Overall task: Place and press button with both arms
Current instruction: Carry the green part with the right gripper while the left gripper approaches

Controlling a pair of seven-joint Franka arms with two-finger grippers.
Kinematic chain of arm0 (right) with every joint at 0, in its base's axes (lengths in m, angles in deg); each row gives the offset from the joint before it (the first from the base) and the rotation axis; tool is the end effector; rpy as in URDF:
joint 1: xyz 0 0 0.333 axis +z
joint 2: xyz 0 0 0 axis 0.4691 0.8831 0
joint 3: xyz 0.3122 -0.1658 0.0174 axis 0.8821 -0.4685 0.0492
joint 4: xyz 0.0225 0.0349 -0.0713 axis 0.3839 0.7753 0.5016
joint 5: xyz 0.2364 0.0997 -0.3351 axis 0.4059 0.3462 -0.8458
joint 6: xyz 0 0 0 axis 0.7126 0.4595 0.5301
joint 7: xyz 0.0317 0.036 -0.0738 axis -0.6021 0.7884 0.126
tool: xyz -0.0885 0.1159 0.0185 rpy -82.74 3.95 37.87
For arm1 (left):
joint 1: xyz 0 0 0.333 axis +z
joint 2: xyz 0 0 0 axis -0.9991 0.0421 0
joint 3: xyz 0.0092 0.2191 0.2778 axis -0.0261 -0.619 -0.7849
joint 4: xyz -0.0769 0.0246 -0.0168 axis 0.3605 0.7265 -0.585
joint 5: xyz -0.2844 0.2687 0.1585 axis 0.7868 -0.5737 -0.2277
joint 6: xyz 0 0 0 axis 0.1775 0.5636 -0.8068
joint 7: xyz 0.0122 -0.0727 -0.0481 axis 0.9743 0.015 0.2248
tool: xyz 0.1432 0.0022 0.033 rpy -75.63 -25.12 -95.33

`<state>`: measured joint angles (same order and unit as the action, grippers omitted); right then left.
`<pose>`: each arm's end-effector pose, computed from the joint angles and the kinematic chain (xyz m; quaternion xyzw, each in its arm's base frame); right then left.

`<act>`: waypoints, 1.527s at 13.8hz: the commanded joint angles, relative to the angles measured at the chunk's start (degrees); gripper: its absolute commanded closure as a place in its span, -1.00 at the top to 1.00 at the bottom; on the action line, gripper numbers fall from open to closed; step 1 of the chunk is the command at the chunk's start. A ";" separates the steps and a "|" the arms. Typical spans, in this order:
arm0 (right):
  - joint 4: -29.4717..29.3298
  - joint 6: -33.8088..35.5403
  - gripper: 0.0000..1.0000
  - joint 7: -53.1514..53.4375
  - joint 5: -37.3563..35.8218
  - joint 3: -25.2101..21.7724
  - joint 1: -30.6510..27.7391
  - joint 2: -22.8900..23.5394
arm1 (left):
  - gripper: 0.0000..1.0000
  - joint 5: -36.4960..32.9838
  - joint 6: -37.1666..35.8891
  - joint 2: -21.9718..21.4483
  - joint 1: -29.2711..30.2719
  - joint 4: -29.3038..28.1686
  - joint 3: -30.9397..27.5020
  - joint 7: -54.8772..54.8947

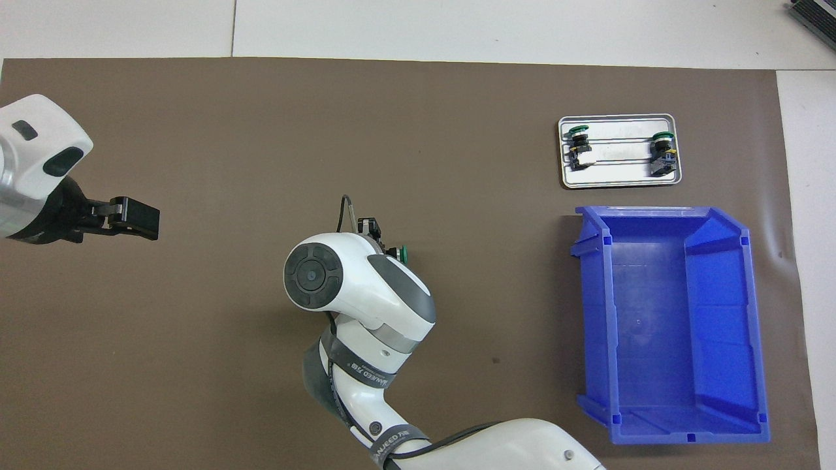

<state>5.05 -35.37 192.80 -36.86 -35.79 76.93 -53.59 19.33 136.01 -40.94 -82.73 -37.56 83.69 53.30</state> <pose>0.5531 0.5162 0.3067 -0.7061 0.7001 -0.1055 0.0127 0.5591 -0.0826 0.5916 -0.9996 0.0122 0.0265 0.0059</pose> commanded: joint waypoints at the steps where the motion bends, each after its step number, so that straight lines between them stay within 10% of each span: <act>1: 0.74 -1.97 -1.00 2.07 -0.88 0.20 -0.09 -0.45 | 1.00 -0.75 0.07 -1.13 -0.29 -1.14 -0.19 -0.39; 7: 6.28 -7.17 -0.88 2.42 -1.32 0.11 2.55 -1.15 | 1.00 -0.75 4.02 -1.13 -3.97 -2.02 -0.01 0.67; 9: 5.76 -6.38 0.99 0.50 -2.54 0.03 2.64 -1.16 | 1.00 -0.66 5.52 -1.13 -4.51 -2.11 0.08 0.58; 21: 21.75 1.16 1.00 -73.86 6.30 0.20 -18.42 -30.76 | 1.00 2.15 23.01 -4.12 -11.53 -14.93 0.34 29.47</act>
<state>24.05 -36.05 134.48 -34.41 -36.28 63.54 -80.42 20.57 155.26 -42.44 -91.48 -47.28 84.68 78.33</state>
